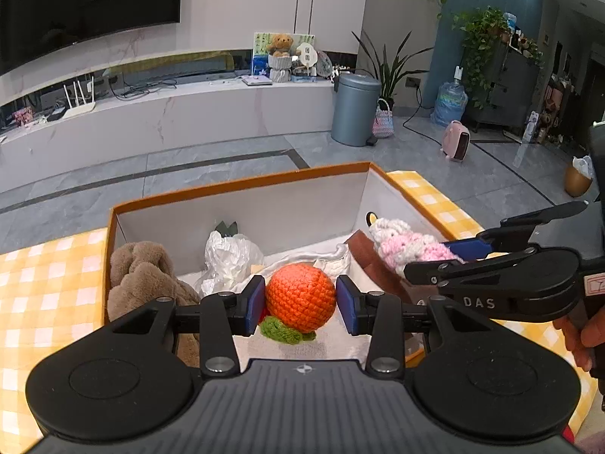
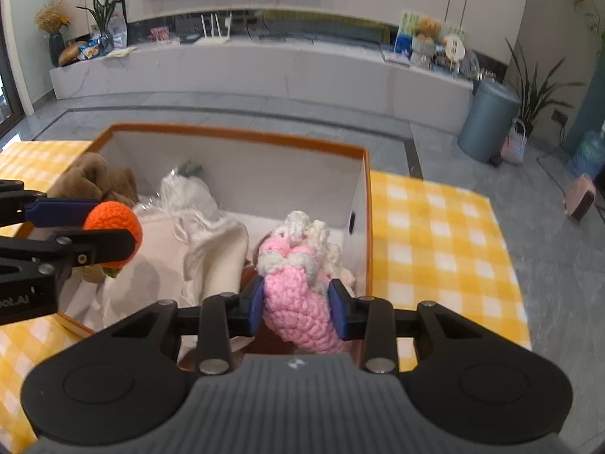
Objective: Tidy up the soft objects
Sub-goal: 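Carry the orange fruit and pink crocheted item over the orange box with both tools, then open both tools to drop fruit and pink item into the orange box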
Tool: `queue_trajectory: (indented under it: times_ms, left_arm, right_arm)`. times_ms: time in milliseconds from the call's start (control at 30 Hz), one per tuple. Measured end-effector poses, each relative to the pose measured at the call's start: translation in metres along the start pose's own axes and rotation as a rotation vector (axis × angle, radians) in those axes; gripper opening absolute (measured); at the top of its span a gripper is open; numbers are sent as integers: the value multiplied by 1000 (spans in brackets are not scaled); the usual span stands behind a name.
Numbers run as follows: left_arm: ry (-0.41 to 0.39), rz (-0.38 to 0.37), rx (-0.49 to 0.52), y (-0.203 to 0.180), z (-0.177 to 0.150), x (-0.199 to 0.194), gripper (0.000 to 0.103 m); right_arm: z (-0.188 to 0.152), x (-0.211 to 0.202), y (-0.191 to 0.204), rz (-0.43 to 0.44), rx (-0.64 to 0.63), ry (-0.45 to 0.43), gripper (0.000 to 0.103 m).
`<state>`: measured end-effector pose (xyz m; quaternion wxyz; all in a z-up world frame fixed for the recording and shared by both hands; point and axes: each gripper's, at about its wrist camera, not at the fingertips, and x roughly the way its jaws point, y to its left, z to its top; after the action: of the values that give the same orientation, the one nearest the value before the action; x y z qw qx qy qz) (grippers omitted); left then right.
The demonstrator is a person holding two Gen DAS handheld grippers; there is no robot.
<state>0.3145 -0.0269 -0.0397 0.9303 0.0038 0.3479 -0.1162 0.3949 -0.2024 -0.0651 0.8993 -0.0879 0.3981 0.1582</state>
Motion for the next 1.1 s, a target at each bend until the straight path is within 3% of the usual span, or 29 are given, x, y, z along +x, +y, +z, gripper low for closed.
queue_trajectory:
  times_ms: [200, 567, 700, 900, 967, 1100]
  left_arm:
    - [29, 10, 17, -1, -3, 10, 46]
    - [57, 13, -3, 0, -4, 15, 47]
    - [47, 9, -27, 1, -3, 9, 61]
    - [-9, -13, -81, 4, 3, -18, 79]
    - [-30, -15, -86, 4, 7, -30, 79]
    - [-94, -33, -114, 4, 12, -63, 80]
  right_arm:
    - [-2, 11, 4, 10, 3, 31, 41]
    - [0, -21, 4, 20, -32, -36, 55]
    - [1, -34, 4, 14, -44, -54, 56]
    - [1, -61, -1, 9, 10, -95, 69]
    - [2, -72, -4, 10, 32, -107, 76]
    - [-1, -103, -3, 29, 70, -150, 80]
